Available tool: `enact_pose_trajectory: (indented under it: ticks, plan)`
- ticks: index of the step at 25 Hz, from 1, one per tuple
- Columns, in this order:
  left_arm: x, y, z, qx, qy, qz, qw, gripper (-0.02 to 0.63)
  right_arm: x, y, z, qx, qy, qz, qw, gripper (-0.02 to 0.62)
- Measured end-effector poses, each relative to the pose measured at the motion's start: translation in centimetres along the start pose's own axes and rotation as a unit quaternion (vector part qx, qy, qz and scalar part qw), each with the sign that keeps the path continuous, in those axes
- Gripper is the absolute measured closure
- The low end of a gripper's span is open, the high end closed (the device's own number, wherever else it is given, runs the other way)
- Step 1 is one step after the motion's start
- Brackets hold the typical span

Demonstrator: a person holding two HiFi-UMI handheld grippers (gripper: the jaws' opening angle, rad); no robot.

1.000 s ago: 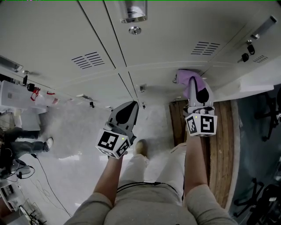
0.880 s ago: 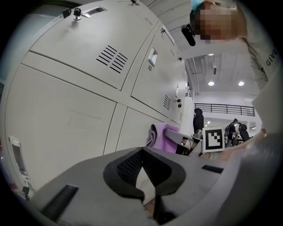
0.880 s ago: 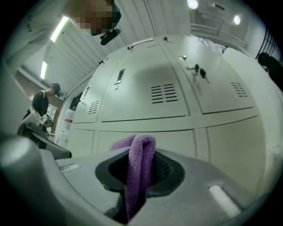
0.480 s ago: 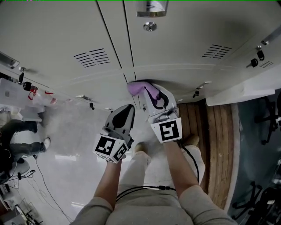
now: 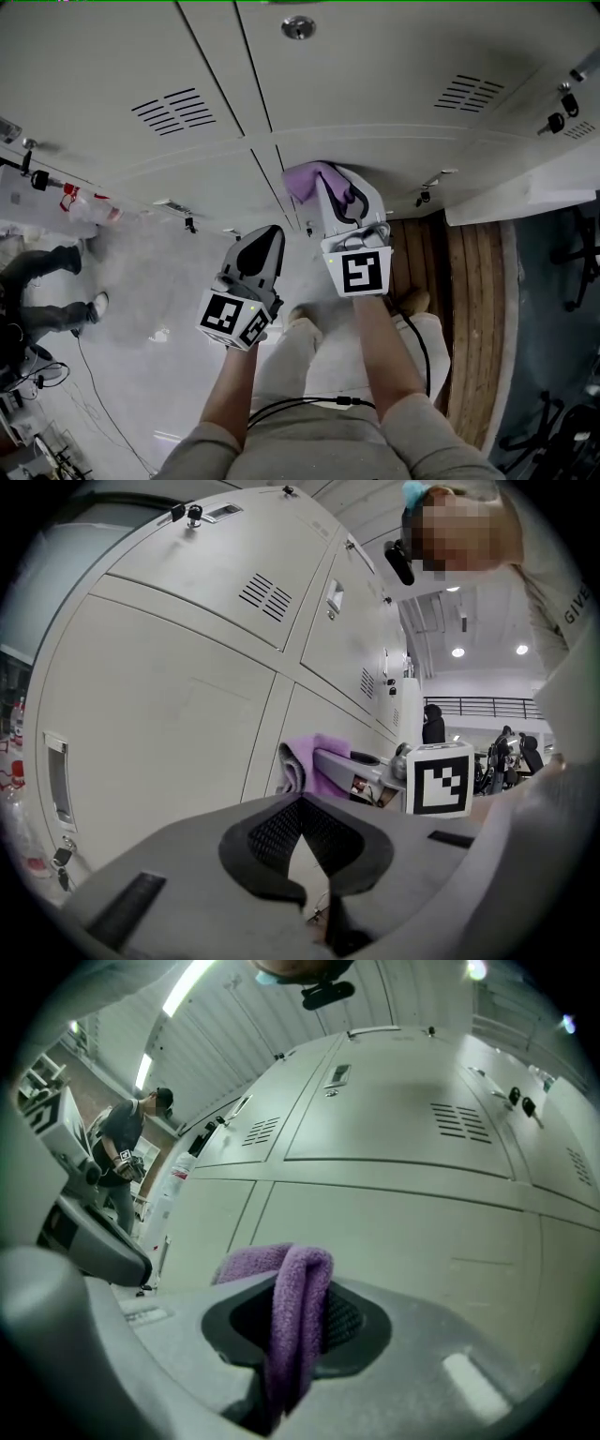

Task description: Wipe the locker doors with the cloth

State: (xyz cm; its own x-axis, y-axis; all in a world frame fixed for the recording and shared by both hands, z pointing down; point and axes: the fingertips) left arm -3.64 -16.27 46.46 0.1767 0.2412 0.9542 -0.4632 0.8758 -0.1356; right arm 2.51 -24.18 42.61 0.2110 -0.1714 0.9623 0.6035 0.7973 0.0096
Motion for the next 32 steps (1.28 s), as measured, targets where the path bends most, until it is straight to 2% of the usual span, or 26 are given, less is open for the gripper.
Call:
enact_pose_trajectory:
  ticks: [8, 16, 22, 25, 27, 32]
  plan:
    - [1.3, -1.0, -1.4, 0.014, -0.002, 0.008, 0.9999, 0.607, 3.1, 4.0, -6.8, 0.064, -0.004, 0.02, 0.998, 0.531]
    - [2.3, -1.3, -2.1, 0.011, -0.004, 0.023, 0.9997, 0.607, 5.8, 6.8, -11.4, 0.094, 0.006, 0.026, 0.995, 0.531]
    - [2.8, -1.7, -1.5, 0.009, -0.01, 0.017, 0.9998, 0.607, 8.0, 9.0, -14.9, 0.144, -0.025, 0.031, 0.989, 0.531]
    - [2.9, -1.9, -1.0, 0.0, -0.006, 0.015, 0.9999, 0.607, 8.0, 10.0, -15.5, 0.164, -0.047, 0.013, 0.985, 0.534]
    - [2.8, -2.0, -0.8, -0.005, -0.004, 0.015, 0.9999, 0.607, 7.2, 10.0, -14.0, 0.148, -0.054, -0.012, 0.988, 0.535]
    - [2.5, -2.3, 0.0, -0.01, -0.006, 0.009, 0.9999, 0.607, 6.4, 6.5, -6.1, 0.052, -0.078, -0.039, 0.995, 0.535]
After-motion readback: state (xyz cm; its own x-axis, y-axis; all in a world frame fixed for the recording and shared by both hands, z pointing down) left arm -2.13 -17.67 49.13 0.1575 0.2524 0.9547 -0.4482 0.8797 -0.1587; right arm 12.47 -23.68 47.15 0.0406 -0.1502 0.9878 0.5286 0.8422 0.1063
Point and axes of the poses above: the fingertips, and each gripper's own axes: y backward along the fingers, z to its left, x out of its underside, and after that the axes turned 5 degrees about -x, right-handed
